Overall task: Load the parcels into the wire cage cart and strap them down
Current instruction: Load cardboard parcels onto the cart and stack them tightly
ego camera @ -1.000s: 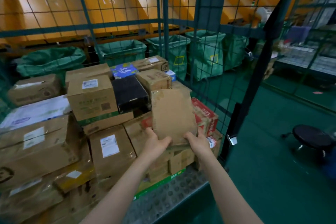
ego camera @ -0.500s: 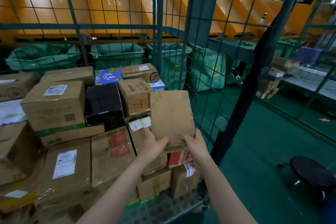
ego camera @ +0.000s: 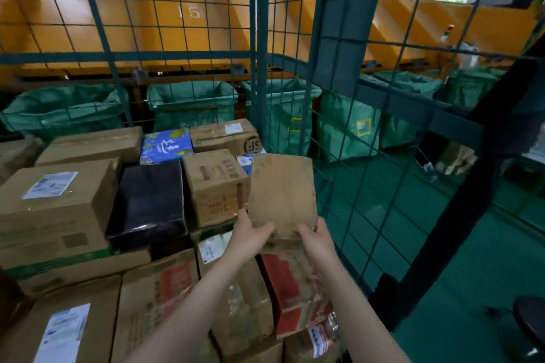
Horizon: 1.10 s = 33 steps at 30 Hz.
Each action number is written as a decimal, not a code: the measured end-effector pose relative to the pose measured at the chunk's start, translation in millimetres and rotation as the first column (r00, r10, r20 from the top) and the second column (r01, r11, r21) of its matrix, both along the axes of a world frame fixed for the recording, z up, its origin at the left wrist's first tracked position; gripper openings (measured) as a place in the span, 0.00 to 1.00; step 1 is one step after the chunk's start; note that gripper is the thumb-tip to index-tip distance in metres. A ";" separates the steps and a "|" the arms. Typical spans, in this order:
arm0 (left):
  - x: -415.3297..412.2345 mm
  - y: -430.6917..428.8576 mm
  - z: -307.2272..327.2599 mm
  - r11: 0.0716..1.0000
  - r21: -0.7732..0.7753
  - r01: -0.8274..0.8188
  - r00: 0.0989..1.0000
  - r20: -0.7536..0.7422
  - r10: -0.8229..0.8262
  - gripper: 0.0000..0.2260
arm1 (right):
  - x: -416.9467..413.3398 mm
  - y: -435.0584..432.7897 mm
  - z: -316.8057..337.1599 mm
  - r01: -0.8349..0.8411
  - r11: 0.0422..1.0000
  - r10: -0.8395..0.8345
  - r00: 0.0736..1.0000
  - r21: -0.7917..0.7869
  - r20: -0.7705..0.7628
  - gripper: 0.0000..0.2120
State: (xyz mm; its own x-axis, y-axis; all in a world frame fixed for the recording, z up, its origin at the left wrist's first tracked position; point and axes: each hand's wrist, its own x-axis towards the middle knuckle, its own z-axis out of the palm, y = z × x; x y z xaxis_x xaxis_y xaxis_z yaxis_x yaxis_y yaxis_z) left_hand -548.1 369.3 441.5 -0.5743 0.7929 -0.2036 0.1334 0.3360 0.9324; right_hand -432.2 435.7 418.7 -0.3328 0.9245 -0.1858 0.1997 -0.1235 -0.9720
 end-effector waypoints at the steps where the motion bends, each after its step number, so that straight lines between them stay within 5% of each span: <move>1: -11.0 14.7 0.9 1.000 -0.002 0.005 1.000 0.006 -0.005 0.27 | -10.7 14.4 -0.3 0.004 1.000 -0.004 1.000 -0.004 -0.003 0.18; 9: -84.6 107.3 -3.2 1.000 -0.003 0.013 1.000 0.008 -0.013 0.26 | -78.7 104.6 -2.2 0.023 0.999 -0.021 0.998 -0.041 0.054 0.19; 14: -119.2 150.3 -8.9 1.000 0.012 -0.010 0.999 0.046 0.009 0.13 | -115.4 151.8 1.9 -0.012 0.998 0.016 0.997 -0.060 0.073 0.20; 27: -183.6 265.0 1.3 0.982 0.013 -0.186 0.982 -0.011 0.186 0.25 | -196.0 267.9 9.2 -0.071 0.997 0.075 0.992 -0.039 0.100 0.22; 33: -239.2 313.3 -6.1 0.917 0.100 -0.387 0.922 0.057 0.383 0.22 | -248.3 290.3 1.1 -0.141 0.988 0.132 0.983 0.061 0.128 0.27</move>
